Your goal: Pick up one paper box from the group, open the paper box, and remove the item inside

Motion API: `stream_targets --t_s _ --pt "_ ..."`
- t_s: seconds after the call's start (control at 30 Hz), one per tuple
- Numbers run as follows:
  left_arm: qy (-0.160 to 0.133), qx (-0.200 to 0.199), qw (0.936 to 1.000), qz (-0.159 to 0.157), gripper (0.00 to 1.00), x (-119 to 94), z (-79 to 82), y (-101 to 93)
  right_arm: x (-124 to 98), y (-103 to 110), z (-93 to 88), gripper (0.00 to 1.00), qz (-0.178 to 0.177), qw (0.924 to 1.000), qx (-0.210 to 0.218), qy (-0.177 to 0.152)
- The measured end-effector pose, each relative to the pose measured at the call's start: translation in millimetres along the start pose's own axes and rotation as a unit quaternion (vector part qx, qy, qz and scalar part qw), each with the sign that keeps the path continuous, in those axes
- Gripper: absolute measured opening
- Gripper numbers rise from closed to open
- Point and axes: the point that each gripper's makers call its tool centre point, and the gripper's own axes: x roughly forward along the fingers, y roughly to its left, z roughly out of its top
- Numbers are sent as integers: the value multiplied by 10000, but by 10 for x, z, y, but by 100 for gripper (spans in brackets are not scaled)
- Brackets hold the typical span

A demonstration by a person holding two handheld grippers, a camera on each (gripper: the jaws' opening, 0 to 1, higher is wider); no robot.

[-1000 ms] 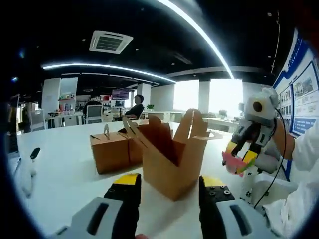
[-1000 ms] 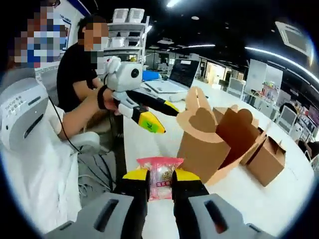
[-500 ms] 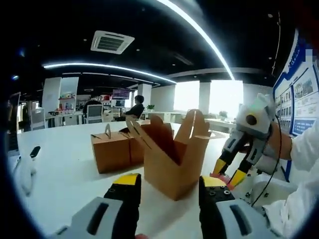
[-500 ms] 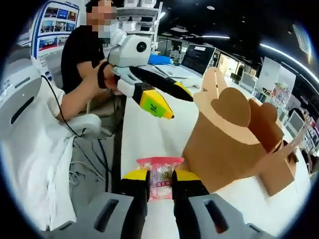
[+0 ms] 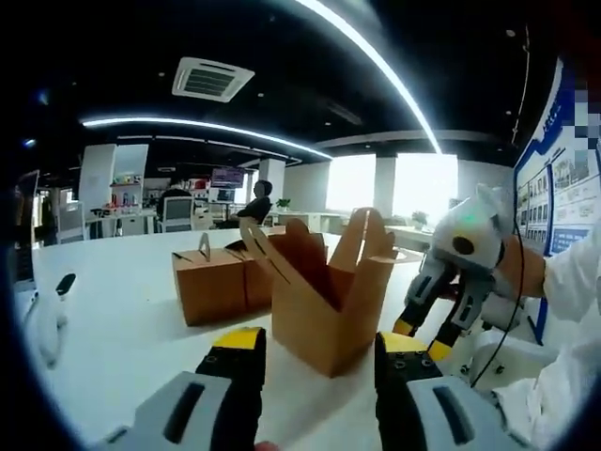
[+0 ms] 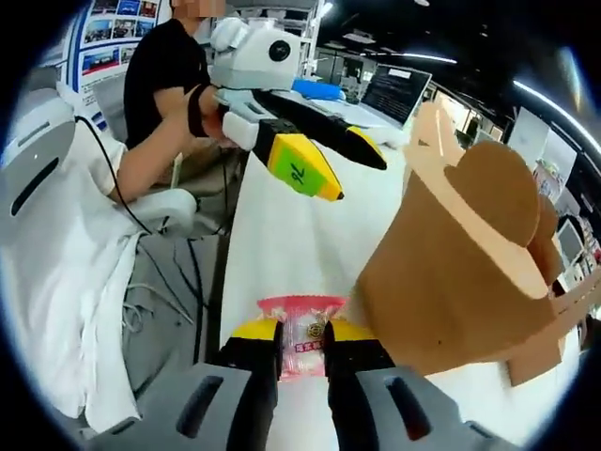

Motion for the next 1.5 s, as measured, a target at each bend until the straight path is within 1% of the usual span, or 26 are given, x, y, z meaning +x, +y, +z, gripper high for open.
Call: stream_targets --t_s 0.1,0.13,0.17,0.23,0.33,0.4,0.43,0.5,0.67,0.77,0.83,0.9,0.93,1.0,1.13,1.2,1.23,1.3,1.37,1.4,1.43,1.5 --pt "9 5 10000 -2 47 1 -4 1 7 2 -2 19 29 10000 -21 -5" --pt "-5 0 10000 3 47 2 1 1 12 -5 21 19 40 9998 -163 -79" --pt "-42 -12 10000 16 47 3 16 3 16 8 15 20 61 9997 -205 -107" --pt "-97 -30 9999 17 47 0 41 -2 34 -9 10 20 55 9998 -134 -136" --pt "-130 -24 9999 -26 47 -2 63 -33 34 -9 12 22 54 9997 -203 -127" --pt "-126 -13 9999 -23 47 0 62 -39 33 -16 4 24 21 9997 -241 -77" --pt "-124 -15 9999 -24 47 1 60 -38 33 -12 -4 28 30 9997 -248 -51" --pt "-113 -17 9999 -23 47 3 54 -34 35 5 -15 32 65 9997 -253 -20" --pt "-103 -18 9999 -20 47 0 48 -27 -7 30 9 31 43 9996 -268 -64" --pt "-99 -10 9999 -34 47 -3 47 -35 -49 19 50 31 -19 9996 -204 -183" --pt "-88 -7 10000 -43 47 -4 42 -42 -91 23 65 31 -79 9994 -244 -225" --pt "-79 1 10000 -54 47 -7 42 -49 -129 49 94 31 -35 9991 -260 -320" --pt "-73 -1 10000 -62 47 -10 45 -53 -191 89 136 31 41 9986 -145 -504" --pt "-76 4 9999 -67 47 -20 58 -57 -237 90 137 32 13 9985 -140 -532" --pt "-105 32 9999 -72 47 -61 102 -66 -501 55 210 31 -238 9958 35 -881" --pt "-103 60 9999 -86 48 -75 114 -77 -636 46 274 31 -375 9926 201 -1135" --pt "-102 79 9999 -91 48 -83 120 -85 -739 30 317 31 -451 9899 303 -1311" --pt "-112 95 9998 -96 48 -98 142 -93 -900 -13 367 31 -623 9854 409 -1529" --pt "-136 114 9998 -98 48 -117 172 -100 -1058 -61 395 31 -822 9816 438 -1669" --pt "-146 119 9998 -100 48 -123 182 -102 -1084 -69 397 31 -858 9810 434 -1685" --pt "-167 124 9997 -103 48 -137 203 -100 -1189 -83 407 31 -960 9793 407 -1734" --pt "-187 136 9997 -121 48 -156 236 -103 -1363 -131 452 31 -1160 9733 469 -1923"
